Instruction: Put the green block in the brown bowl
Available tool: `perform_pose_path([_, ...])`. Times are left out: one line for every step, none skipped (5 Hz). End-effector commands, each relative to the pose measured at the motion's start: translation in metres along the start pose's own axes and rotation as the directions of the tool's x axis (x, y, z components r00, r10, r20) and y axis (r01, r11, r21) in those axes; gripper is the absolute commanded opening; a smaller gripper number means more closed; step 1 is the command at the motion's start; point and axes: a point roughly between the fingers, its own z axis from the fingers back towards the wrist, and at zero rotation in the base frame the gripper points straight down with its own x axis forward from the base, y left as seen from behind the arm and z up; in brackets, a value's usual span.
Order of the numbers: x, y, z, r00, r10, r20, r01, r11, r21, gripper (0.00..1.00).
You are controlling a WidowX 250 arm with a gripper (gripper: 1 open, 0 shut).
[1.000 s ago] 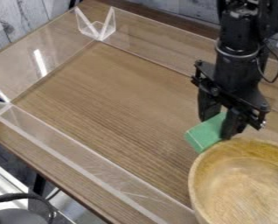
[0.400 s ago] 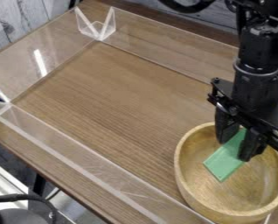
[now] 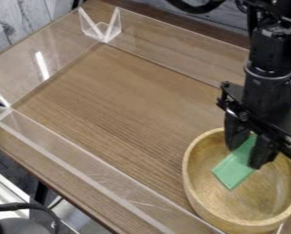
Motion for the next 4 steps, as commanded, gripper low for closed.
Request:
perform_pose_path([0.0066, 0.0019, 0.0103, 0.999, 0.003, 0.035, -0.003, 1.000, -0.002, 0.00])
perform_pose_path([0.0067, 0.0031, 0.0102, 0.999, 0.006, 0.032, -0.006, 1.000, -0.002, 0.00])
perform_pose_path([0.0067, 0.0042, 0.0103, 1.000, 0.008, 0.028, -0.008, 1.000, -0.003, 0.00])
perform_pose_path([0.0068, 0.0051, 0.0107, 1.000, 0.010, 0.025, -0.010, 1.000, -0.004, 0.00])
